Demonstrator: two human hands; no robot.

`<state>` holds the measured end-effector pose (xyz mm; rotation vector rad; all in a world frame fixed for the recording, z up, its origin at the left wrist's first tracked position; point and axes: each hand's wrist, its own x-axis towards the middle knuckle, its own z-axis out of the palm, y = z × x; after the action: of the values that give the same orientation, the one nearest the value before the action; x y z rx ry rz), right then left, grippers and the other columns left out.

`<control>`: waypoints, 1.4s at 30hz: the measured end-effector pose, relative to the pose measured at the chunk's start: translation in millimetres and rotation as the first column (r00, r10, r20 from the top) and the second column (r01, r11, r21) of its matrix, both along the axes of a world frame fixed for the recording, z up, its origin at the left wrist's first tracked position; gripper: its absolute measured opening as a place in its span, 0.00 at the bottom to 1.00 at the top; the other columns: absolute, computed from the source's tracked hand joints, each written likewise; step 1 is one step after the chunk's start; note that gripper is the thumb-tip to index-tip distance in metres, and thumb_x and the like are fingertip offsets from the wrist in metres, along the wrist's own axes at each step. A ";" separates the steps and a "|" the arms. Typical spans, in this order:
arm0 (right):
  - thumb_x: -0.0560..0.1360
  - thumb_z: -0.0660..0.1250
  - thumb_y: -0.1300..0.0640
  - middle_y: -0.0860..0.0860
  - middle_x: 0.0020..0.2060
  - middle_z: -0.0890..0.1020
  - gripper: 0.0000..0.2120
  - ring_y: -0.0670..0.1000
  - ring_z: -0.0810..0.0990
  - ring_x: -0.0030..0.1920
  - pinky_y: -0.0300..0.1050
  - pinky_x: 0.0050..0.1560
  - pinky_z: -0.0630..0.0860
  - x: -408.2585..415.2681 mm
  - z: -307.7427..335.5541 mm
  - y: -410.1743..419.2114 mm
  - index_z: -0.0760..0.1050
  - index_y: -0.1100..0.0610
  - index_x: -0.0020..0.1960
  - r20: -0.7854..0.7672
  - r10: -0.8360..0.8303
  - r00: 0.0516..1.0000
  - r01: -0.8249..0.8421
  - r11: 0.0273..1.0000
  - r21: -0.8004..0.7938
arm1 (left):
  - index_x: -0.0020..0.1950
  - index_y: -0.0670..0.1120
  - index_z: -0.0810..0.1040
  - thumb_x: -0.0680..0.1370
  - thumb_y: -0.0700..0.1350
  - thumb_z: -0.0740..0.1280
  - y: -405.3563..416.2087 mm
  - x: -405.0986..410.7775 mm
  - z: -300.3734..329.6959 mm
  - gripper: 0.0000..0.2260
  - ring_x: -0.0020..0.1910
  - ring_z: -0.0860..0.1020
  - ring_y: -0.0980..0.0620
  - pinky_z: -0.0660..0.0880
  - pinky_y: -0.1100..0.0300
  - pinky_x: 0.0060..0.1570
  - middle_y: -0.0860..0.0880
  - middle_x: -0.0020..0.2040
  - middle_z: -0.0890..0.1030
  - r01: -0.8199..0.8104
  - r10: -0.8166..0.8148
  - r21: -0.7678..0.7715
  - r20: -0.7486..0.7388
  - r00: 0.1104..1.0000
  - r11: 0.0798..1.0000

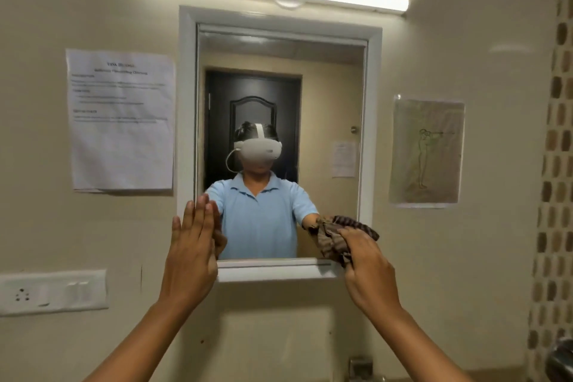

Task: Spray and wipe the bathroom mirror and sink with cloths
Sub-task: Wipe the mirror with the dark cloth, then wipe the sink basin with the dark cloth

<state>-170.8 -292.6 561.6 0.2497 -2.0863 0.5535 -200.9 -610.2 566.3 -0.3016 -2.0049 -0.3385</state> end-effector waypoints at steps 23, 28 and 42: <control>0.79 0.60 0.38 0.62 0.58 0.83 0.28 0.61 0.81 0.60 0.60 0.69 0.71 160.9 -234.3 -4.3 0.82 0.61 0.59 -0.115 0.836 0.537 0.389 -0.366 -0.845 | 0.65 0.53 0.76 0.73 0.49 0.68 195.8 199.8 -235.6 0.19 0.58 0.81 0.59 0.77 0.63 0.59 0.53 0.57 0.84 0.096 -0.817 0.869 0.412 0.404 0.485; 0.76 0.68 0.44 0.63 0.56 0.83 0.23 0.61 0.83 0.57 0.55 0.58 0.79 172.9 -258.8 1.0 0.82 0.62 0.59 -0.111 0.830 0.547 0.434 -0.394 -0.810 | 0.68 0.45 0.76 0.77 0.44 0.69 206.4 209.7 -239.6 0.20 0.58 0.82 0.48 0.78 0.58 0.60 0.45 0.58 0.84 -0.033 -0.953 0.968 0.251 0.167 0.249; 0.81 0.63 0.55 0.55 0.56 0.85 0.15 0.57 0.83 0.58 0.55 0.61 0.78 152.4 -267.4 -40.8 0.76 0.56 0.66 0.172 0.832 0.527 0.287 0.017 -0.958 | 0.56 0.48 0.80 0.81 0.53 0.65 151.7 171.3 -261.3 0.11 0.47 0.83 0.52 0.78 0.65 0.37 0.51 0.49 0.84 -0.275 -0.709 0.833 0.553 0.438 0.480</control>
<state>-18.4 -333.4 294.3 -0.4718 -1.6943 2.7941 -29.6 -458.4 305.0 0.3346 -2.4080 -2.0673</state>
